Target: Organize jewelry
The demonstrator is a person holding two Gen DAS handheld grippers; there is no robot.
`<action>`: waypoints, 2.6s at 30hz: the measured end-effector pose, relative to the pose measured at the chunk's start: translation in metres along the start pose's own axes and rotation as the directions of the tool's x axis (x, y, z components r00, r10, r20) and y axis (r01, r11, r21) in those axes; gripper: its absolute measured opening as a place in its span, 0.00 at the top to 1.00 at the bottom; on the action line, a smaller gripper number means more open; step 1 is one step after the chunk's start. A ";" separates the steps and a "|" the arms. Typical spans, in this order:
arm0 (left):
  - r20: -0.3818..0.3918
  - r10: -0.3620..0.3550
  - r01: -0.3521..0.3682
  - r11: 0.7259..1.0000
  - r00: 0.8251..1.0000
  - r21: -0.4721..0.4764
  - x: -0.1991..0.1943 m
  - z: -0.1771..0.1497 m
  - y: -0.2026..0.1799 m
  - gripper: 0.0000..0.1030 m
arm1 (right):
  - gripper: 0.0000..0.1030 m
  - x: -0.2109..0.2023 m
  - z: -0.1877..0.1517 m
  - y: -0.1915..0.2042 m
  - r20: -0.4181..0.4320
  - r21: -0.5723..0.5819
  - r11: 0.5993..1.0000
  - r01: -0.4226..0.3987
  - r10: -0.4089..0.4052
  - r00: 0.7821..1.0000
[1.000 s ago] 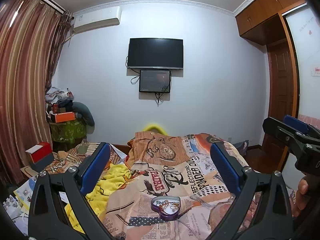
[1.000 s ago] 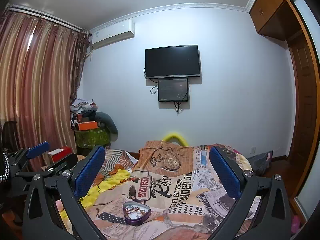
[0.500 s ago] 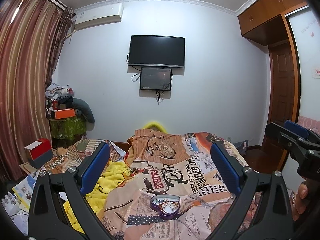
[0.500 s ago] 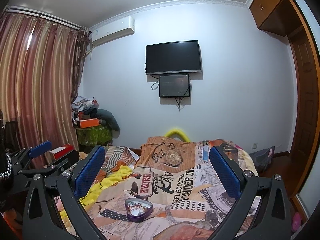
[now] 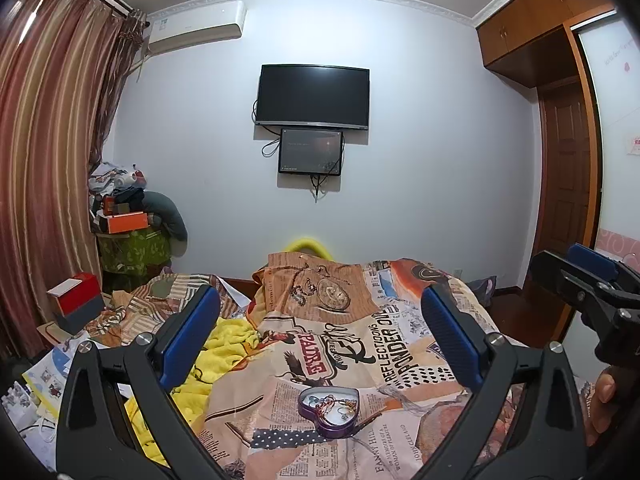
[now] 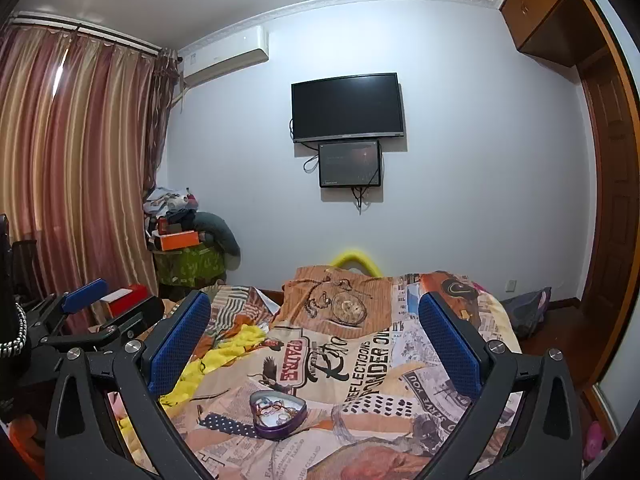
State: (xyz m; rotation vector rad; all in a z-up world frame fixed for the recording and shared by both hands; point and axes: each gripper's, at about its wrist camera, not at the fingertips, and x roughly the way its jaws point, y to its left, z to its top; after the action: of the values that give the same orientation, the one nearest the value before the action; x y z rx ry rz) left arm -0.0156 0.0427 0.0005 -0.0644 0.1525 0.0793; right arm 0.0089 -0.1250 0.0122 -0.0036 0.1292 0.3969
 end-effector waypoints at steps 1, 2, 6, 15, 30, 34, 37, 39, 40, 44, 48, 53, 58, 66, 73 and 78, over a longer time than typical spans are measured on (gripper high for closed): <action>-0.001 0.000 0.000 1.000 1.000 -0.001 0.001 0.000 0.000 0.02 | 0.00 0.000 0.000 -0.001 -0.005 0.002 1.000 0.000 0.000 1.000; -0.002 -0.001 0.001 1.000 1.000 -0.002 0.001 -0.001 0.000 0.02 | 0.00 0.002 -0.001 0.000 -0.008 0.004 1.000 0.000 0.000 1.000; -0.007 0.000 0.000 1.000 1.000 -0.005 0.003 -0.001 0.001 0.02 | 0.00 0.002 -0.002 -0.001 -0.019 0.012 1.000 -0.004 0.005 1.000; -0.014 0.000 0.000 1.000 1.000 -0.008 0.007 -0.002 0.002 0.02 | 0.00 0.001 -0.002 -0.004 -0.028 0.027 1.000 -0.007 0.008 1.000; -0.017 -0.009 0.009 1.000 1.000 -0.004 0.008 -0.001 0.001 0.01 | 0.00 0.002 -0.002 -0.005 -0.036 0.027 1.000 -0.009 0.010 0.999; -0.018 -0.011 0.011 1.000 1.000 -0.002 0.008 -0.001 0.001 0.02 | 0.00 0.002 -0.002 -0.005 -0.036 0.028 1.000 -0.010 0.011 0.999; -0.016 -0.013 0.013 1.000 1.000 -0.002 0.009 0.000 0.002 0.02 | 0.00 0.002 -0.002 -0.004 -0.037 0.027 1.000 -0.009 0.010 0.999; -0.016 -0.017 0.017 1.000 1.000 -0.005 0.010 0.000 0.002 0.02 | 0.00 0.002 -0.002 -0.004 -0.041 0.026 1.000 -0.010 0.011 0.999; -0.016 -0.021 0.021 1.000 1.000 -0.008 0.010 0.000 0.002 0.02 | 0.00 0.002 -0.002 -0.003 -0.042 0.024 1.000 -0.011 0.012 0.999; -0.012 -0.026 0.026 1.000 1.000 -0.014 0.008 0.000 0.004 0.02 | 0.00 0.001 -0.003 -0.003 -0.042 0.023 1.000 -0.013 0.014 0.999; -0.016 -0.028 0.028 1.000 0.999 -0.014 0.008 0.000 0.005 0.02 | 0.00 0.000 -0.002 -0.003 -0.040 0.024 1.000 -0.010 0.011 0.999; -0.014 -0.028 0.028 0.999 0.999 -0.020 0.007 0.001 0.005 0.02 | 0.00 0.001 0.000 -0.004 -0.040 0.027 1.000 -0.011 0.012 0.999; -0.019 -0.036 0.035 0.999 0.999 -0.025 0.008 0.001 0.006 0.02 | 0.00 0.003 0.000 -0.007 -0.045 0.030 1.000 -0.010 0.011 0.999; -0.020 -0.037 0.036 0.999 0.999 -0.025 0.009 0.000 0.006 0.01 | 0.00 0.004 -0.001 -0.010 -0.049 0.041 0.999 -0.009 0.011 0.999; -0.025 -0.042 0.042 0.999 0.999 -0.019 0.011 -0.001 0.005 0.01 | 0.00 0.005 -0.002 -0.010 -0.055 0.041 0.999 -0.009 0.011 0.998; -0.023 -0.040 0.040 0.999 0.999 -0.010 0.011 -0.003 0.005 0.02 | 0.00 0.006 -0.003 -0.009 -0.059 0.045 0.999 -0.006 0.009 0.998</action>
State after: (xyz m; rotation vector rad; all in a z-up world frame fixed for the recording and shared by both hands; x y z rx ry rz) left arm -0.0057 0.0483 -0.0044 -0.0781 0.1743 0.0394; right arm 0.0177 -0.1314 0.0080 0.0295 0.1964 0.4016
